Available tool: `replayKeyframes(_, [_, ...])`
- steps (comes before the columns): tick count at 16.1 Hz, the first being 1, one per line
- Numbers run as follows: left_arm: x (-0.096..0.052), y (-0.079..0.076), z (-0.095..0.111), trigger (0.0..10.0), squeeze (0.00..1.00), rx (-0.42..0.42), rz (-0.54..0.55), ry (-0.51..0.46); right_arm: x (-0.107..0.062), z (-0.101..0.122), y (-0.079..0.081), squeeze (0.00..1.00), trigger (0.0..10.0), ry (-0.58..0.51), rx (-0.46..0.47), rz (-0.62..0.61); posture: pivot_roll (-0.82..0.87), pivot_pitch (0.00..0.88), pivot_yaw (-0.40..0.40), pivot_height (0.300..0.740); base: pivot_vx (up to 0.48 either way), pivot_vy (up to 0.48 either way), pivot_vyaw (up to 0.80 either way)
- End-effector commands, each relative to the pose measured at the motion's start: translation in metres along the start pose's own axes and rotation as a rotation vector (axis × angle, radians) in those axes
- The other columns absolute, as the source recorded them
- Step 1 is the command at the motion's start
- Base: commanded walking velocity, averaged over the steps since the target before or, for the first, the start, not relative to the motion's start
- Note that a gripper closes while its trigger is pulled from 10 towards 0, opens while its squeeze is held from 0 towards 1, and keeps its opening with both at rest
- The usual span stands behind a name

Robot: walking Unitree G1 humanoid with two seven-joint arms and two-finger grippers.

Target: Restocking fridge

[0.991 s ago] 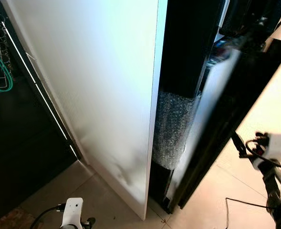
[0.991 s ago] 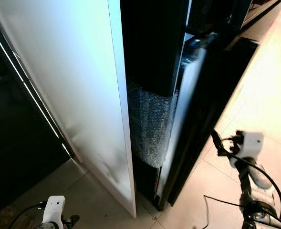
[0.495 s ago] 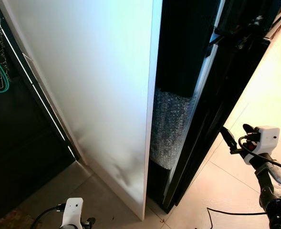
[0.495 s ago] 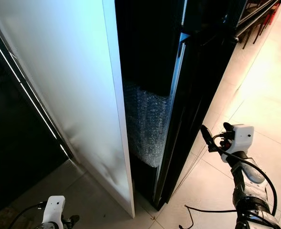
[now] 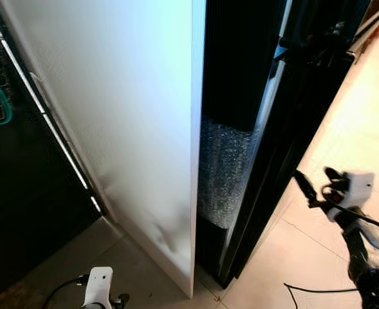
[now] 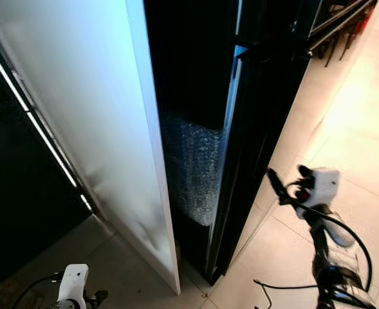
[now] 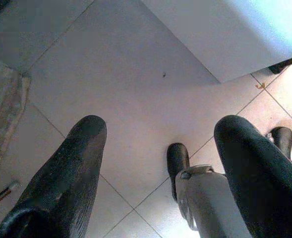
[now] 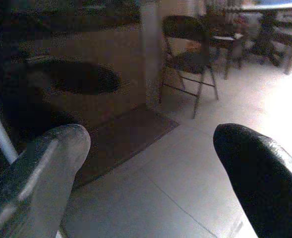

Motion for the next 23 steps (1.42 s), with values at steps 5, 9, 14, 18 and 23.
replayKeyframes(5, [0.000, 0.002, -0.004, 10.0, 0.00, -0.006, 0.012, 0.016, -0.046, -0.037, -0.035, 0.00, 10.0, 0.138, 0.079, -0.322, 0.03, 0.000, 0.015, 0.740, 0.000, 0.000, 0.00])
replayKeyframes(9, [0.000, 0.001, -0.003, 10.0, 0.00, -0.008, 0.014, 0.013, -0.077, -0.085, -0.028, 0.00, 10.0, 0.392, 0.160, -0.464, 0.03, 0.000, 0.014, 0.740, 0.000, 0.000, 0.00])
replayKeyframes(14, [0.000, 0.002, -0.002, 10.0, 0.00, 0.000, 0.025, 0.011, -0.117, -0.151, 0.033, 0.00, 10.0, 0.765, 0.165, -0.355, 0.04, 0.000, 0.020, 0.740, 0.000, 0.000, 0.00])
replayKeyframes(18, [0.000, 0.003, -0.002, 10.0, 0.00, 0.023, 0.025, 0.017, -0.120, -0.162, 0.058, 0.00, 10.0, 0.865, 0.037, -0.183, 0.04, 0.000, 0.022, 0.740, 0.000, 0.000, 0.00])
replayKeyframes(23, [0.000, 0.004, -0.003, 10.0, 0.00, 0.032, 0.048, 0.028, -0.120, -0.166, 0.068, 0.00, 10.0, 0.886, 0.038, -0.187, 0.06, 0.000, 0.005, 0.740, 0.000, 0.000, 0.00])
Point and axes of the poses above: a point about 5 cm out from each wrist's last joint towards the gripper, its own x axis pointing out of the wrist towards the gripper, its own z axis along the axis of the wrist's last joint, y = z × x, the point moved 1 cm from there along x, pointing out of the wrist towards the gripper, and after that the axes turned 7 degrees about -x, right-handed, at the moved point
